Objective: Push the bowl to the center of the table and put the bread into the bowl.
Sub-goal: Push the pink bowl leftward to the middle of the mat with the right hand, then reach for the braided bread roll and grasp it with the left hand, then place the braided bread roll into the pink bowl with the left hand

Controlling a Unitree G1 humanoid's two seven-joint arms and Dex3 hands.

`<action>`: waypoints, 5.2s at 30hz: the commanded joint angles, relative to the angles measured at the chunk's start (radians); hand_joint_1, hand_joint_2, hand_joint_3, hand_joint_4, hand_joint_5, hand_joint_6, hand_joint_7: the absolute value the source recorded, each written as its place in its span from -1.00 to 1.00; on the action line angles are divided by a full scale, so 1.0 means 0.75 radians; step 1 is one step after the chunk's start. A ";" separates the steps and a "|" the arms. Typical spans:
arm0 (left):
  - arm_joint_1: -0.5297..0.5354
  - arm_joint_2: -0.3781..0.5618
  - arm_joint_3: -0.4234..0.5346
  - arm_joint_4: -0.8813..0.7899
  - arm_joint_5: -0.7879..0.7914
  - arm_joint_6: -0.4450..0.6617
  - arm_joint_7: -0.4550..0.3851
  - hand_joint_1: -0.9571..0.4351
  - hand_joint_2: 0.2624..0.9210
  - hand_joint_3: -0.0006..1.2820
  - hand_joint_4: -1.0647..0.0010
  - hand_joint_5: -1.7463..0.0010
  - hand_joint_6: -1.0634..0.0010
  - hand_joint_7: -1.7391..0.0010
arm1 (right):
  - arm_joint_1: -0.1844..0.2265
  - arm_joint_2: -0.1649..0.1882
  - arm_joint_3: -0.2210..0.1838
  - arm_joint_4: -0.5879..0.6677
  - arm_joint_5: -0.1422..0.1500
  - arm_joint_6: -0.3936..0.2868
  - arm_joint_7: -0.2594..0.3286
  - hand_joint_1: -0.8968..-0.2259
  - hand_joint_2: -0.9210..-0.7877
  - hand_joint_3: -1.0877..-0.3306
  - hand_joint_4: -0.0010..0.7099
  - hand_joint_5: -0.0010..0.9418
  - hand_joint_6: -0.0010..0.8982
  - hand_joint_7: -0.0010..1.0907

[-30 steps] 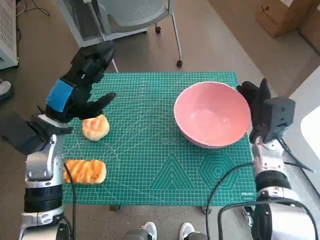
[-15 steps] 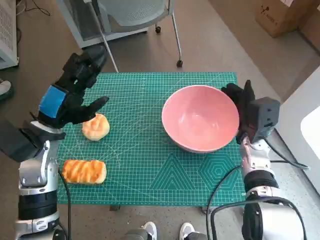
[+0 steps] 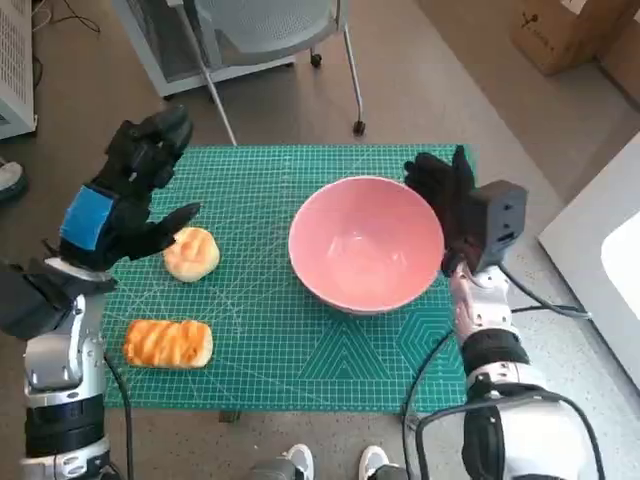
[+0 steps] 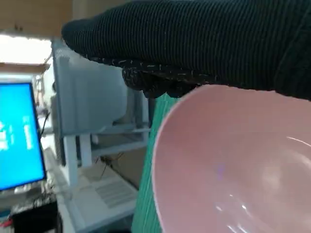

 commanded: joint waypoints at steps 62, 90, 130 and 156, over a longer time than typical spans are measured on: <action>0.341 0.491 0.046 -0.445 0.236 0.228 -0.149 -0.23 0.69 -0.92 0.74 1.00 0.99 0.53 | -0.108 -0.059 -0.059 -0.204 0.269 -0.604 0.649 -0.30 -1.00 0.27 -0.41 -0.98 -0.22 -0.96; 0.747 0.602 -0.103 -0.810 0.686 0.458 -0.194 0.10 0.41 -1.00 0.68 0.99 0.43 0.94 | -0.106 -0.040 0.001 -0.192 0.217 -0.605 0.571 -0.33 -1.00 0.19 -0.38 -0.99 -0.17 -0.96; 0.547 0.437 -0.492 -0.084 1.106 0.135 0.256 0.52 0.96 -0.90 -0.31 0.93 -0.36 0.92 | -0.094 -0.063 0.002 -0.197 0.238 -0.597 0.601 -0.27 -1.00 0.16 -0.36 -0.99 -0.19 -0.98; 0.526 0.470 -0.397 -0.146 1.047 0.107 0.221 0.38 1.00 -0.87 -0.21 -0.45 -0.23 -0.25 | -0.093 -0.064 -0.036 -0.189 0.256 -0.577 0.650 -0.28 -1.00 0.19 -0.37 -1.00 -0.19 -0.99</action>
